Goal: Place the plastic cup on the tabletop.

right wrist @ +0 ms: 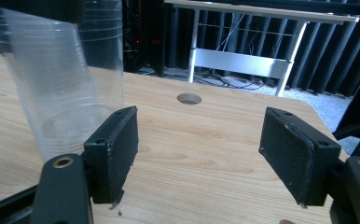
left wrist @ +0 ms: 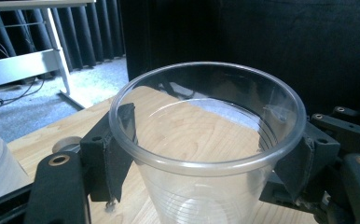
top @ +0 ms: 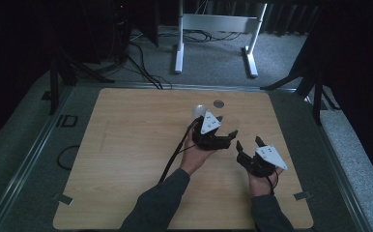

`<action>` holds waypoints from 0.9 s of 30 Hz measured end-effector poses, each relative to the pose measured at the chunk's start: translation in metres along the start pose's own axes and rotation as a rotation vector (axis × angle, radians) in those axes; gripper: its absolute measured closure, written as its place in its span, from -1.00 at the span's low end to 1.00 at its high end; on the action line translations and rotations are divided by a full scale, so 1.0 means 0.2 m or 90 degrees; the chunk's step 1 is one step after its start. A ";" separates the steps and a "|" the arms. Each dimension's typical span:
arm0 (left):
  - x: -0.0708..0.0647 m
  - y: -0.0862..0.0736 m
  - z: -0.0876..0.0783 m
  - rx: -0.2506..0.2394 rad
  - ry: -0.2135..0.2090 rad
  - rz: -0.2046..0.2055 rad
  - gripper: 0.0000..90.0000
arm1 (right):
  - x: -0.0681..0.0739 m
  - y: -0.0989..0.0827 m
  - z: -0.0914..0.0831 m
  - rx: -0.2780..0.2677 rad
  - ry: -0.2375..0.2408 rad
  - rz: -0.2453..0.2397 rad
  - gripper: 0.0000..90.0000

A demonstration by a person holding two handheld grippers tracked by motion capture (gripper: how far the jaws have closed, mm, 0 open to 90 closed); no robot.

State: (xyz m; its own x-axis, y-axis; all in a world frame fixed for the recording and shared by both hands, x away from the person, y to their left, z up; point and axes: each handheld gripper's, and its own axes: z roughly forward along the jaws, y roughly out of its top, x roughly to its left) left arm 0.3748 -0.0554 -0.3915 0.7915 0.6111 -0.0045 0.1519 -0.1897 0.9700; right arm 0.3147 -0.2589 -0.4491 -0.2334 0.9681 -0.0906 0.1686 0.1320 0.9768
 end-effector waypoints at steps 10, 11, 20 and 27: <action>0.01 -0.04 -0.01 0.005 0.002 -0.009 -0.38 | -0.01 -0.01 0.00 0.003 -0.005 0.004 -0.38; 0.01 -0.05 -0.01 0.006 0.002 -0.007 -0.38 | -0.01 -0.01 0.00 0.003 -0.005 0.004 -0.38; -0.01 -0.11 0.00 0.018 -0.001 -0.016 -0.38 | -0.01 -0.01 0.00 0.003 -0.006 0.004 -0.38; -0.02 -0.13 0.00 0.016 0.001 -0.018 -0.38 | -0.01 -0.01 0.00 0.003 -0.008 0.007 -0.38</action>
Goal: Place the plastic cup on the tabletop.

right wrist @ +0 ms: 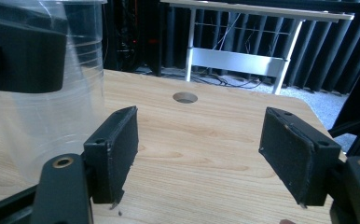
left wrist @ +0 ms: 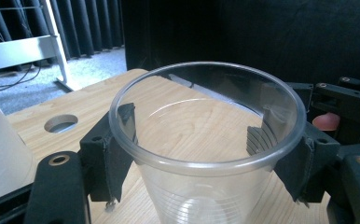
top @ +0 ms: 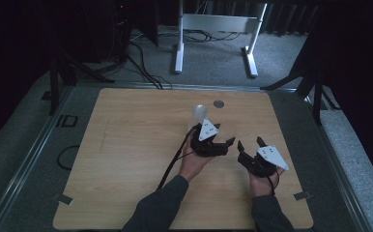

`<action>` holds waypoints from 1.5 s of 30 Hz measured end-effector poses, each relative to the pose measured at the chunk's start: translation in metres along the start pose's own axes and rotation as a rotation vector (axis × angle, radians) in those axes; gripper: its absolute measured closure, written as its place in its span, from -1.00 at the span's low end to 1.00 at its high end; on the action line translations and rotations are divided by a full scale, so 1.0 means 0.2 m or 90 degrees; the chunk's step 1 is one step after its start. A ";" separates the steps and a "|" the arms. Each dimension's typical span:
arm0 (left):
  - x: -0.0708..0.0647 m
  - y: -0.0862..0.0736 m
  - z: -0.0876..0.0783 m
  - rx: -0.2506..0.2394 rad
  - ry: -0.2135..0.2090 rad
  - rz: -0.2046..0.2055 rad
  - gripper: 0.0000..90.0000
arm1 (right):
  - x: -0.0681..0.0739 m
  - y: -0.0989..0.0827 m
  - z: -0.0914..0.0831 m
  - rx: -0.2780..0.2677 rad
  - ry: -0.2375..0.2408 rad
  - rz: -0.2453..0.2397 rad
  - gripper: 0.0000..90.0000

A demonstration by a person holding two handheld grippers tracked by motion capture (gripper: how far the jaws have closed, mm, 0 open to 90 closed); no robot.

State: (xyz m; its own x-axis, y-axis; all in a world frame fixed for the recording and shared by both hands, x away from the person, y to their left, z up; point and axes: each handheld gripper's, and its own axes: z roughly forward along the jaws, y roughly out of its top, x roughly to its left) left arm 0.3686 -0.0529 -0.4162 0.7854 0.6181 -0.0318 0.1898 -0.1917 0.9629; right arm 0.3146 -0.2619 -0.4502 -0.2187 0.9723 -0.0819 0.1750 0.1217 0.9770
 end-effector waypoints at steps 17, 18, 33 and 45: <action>-0.01 -0.07 0.00 0.005 0.006 -0.004 -0.38 | -0.01 0.00 0.00 0.002 -0.005 0.002 -0.38; -0.01 -0.08 0.00 0.005 0.006 -0.003 -0.38 | -0.01 0.00 0.00 0.001 -0.005 0.003 -0.38; 0.01 -0.18 0.00 0.018 0.022 -0.004 -0.38 | 0.00 0.00 0.00 0.003 -0.004 0.003 -0.38; 0.02 -0.27 0.03 0.035 0.022 -0.011 -0.38 | 0.00 -0.01 0.01 0.003 -0.003 0.003 -0.38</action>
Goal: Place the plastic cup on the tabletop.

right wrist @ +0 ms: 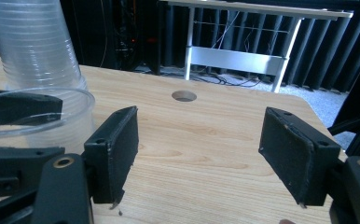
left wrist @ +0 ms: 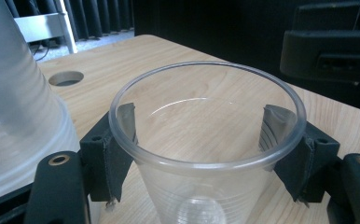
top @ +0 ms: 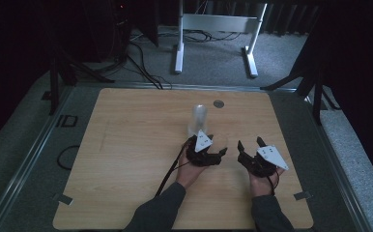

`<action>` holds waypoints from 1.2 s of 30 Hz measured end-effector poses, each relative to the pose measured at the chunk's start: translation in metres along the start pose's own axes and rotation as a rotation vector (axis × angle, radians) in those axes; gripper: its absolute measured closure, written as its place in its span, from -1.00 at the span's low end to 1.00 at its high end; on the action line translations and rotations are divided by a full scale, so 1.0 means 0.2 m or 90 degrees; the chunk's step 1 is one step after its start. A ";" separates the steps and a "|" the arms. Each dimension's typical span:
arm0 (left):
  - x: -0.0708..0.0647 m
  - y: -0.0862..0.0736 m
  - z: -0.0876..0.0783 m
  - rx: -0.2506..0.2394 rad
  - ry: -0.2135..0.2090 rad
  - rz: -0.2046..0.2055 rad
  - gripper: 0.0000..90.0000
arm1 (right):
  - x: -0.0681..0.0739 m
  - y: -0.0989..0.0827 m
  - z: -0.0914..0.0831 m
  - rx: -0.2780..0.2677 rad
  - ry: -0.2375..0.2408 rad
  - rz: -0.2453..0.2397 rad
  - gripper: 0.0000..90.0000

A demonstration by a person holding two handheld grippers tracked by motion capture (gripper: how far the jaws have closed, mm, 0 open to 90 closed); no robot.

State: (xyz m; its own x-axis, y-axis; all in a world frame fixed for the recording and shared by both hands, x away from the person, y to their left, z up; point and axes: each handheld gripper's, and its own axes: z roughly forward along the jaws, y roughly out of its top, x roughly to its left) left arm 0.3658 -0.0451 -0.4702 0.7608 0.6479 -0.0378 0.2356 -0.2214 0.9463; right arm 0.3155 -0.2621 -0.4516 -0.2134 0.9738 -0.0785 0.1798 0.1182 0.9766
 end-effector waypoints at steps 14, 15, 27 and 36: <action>0.03 -0.07 0.03 0.016 0.005 -0.009 -0.39 | 0.00 0.00 0.00 0.000 0.000 -0.001 -0.38; 0.03 -0.08 0.03 0.016 0.004 -0.010 -0.39 | 0.00 0.00 0.00 0.000 0.000 -0.001 -0.38; 0.02 -0.10 0.03 0.035 0.003 -0.009 -0.45 | 0.00 0.00 0.00 -0.001 0.000 -0.003 -0.38; 0.02 -0.11 0.02 0.060 0.009 -0.019 -0.68 | 0.00 0.00 0.00 -0.002 0.001 -0.003 -0.38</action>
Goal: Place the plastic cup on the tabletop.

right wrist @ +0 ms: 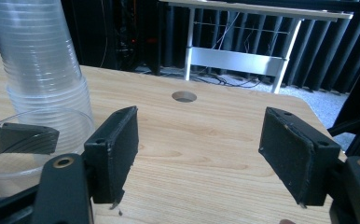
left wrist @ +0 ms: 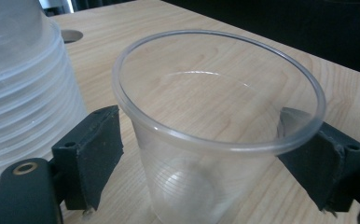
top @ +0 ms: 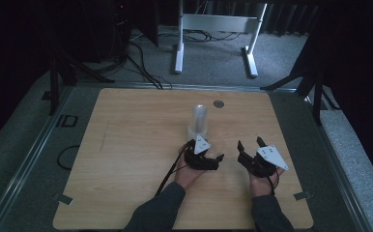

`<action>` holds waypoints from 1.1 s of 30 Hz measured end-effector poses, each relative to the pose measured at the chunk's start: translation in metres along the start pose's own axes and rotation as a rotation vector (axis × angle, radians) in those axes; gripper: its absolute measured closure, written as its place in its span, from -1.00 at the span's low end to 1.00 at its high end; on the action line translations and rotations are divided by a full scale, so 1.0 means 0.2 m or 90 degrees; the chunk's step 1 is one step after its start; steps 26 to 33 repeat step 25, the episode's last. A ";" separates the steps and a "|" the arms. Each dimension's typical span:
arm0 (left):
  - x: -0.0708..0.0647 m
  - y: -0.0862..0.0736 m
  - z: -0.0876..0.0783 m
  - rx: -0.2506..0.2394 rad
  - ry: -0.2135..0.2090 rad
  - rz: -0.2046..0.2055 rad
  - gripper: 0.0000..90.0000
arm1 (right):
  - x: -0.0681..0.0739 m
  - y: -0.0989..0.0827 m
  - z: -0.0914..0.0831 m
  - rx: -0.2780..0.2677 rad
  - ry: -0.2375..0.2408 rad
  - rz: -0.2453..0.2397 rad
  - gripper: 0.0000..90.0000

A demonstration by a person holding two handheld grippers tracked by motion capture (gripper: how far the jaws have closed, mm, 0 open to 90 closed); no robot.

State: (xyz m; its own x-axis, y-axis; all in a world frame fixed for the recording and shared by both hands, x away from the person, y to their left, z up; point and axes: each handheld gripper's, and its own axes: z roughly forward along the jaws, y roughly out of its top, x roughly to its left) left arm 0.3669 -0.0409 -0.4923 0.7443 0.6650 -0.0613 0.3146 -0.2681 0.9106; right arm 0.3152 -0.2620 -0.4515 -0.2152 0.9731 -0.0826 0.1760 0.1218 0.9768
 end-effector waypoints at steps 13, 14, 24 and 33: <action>0.01 -0.04 -0.07 0.000 0.009 -0.011 -0.68 | 0.00 0.00 0.00 -0.002 -0.001 0.001 -0.38; 0.01 -0.04 -0.07 0.000 0.006 -0.010 -0.68 | 0.00 0.00 0.00 -0.001 -0.001 0.001 -0.38; 0.01 -0.09 -0.14 0.011 -0.002 -0.015 -0.68 | -0.01 0.00 0.00 -0.002 -0.002 0.002 -0.38; 0.01 -0.10 -0.16 0.014 -0.001 -0.011 -0.68 | -0.01 0.00 0.00 -0.002 -0.002 0.001 -0.38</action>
